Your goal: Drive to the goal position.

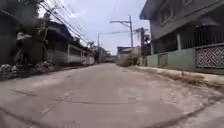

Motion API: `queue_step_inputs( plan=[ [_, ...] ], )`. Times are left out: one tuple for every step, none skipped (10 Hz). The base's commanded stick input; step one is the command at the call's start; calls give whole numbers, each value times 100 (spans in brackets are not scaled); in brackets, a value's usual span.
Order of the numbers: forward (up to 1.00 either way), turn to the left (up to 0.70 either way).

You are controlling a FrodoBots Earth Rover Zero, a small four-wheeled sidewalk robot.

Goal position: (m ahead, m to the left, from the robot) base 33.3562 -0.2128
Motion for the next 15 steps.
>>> queue_step_inputs(
  plan=[
    [100,0],
    [100,0],
    [100,0],
    [100,0],
    [100,0],
    [100,0],
    [100,-9],
    [100,-21],
    [100,-31],
    [100,-29],
    [100,-6],
    [100,0],
    [100,0],
    [100,0],
    [100,0]
  ],
)
